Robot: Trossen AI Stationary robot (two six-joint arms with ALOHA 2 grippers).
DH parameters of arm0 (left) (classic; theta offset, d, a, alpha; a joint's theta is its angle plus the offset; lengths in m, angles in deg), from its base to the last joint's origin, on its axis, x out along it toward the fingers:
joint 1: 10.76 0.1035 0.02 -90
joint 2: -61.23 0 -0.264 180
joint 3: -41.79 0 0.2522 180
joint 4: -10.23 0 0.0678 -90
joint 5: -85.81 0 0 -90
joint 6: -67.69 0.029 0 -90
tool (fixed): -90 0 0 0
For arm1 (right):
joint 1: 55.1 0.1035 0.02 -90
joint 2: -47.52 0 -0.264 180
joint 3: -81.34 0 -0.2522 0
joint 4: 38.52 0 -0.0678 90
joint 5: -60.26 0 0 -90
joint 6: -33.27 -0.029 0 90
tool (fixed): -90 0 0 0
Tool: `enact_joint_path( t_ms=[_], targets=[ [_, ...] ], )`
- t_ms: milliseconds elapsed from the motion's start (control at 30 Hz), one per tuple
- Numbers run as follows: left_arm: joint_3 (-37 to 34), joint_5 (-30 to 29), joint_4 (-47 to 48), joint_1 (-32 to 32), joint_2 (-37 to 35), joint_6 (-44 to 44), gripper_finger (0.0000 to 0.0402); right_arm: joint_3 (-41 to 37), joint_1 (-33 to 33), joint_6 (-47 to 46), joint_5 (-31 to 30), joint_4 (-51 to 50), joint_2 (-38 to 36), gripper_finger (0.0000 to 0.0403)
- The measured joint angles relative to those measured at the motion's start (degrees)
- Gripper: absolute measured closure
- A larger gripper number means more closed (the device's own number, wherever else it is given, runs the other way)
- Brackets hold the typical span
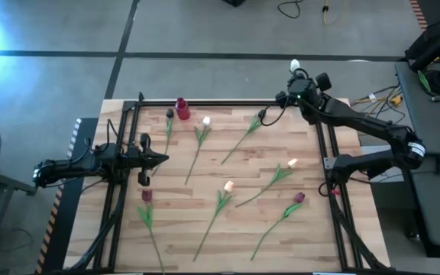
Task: Sort flowers into vase by color
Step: Put the right white tulip into the transparent vase
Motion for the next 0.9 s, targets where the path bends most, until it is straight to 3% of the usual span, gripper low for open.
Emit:
enact_joint_path(
  t_ms=[267, 433, 633, 900],
  targets=[
    [0.00, 0.00, 0.01, 0.00, 0.00, -0.01, 0.0401, 2.15, -2.70, -10.65, -1.98, -10.86, 0.19, 0.0242],
    [0.00, 0.00, 0.01, 0.00, -0.02, -0.01, 0.0401, 0.42, -5.72, -15.23, -1.46, -12.42, 1.13, 0.0213],
    [-0.01, -0.01, 0.00, 0.02, 0.00, 0.00, 0.0401, 2.01, -7.30, -17.33, 1.90, -14.66, 1.19, 0.0211],
    [0.00, -0.02, -0.01, 0.02, -0.02, 0.01, 0.0401, 9.56, -7.30, -20.93, 2.88, -27.71, 1.15, 0.0215]
  ],
)
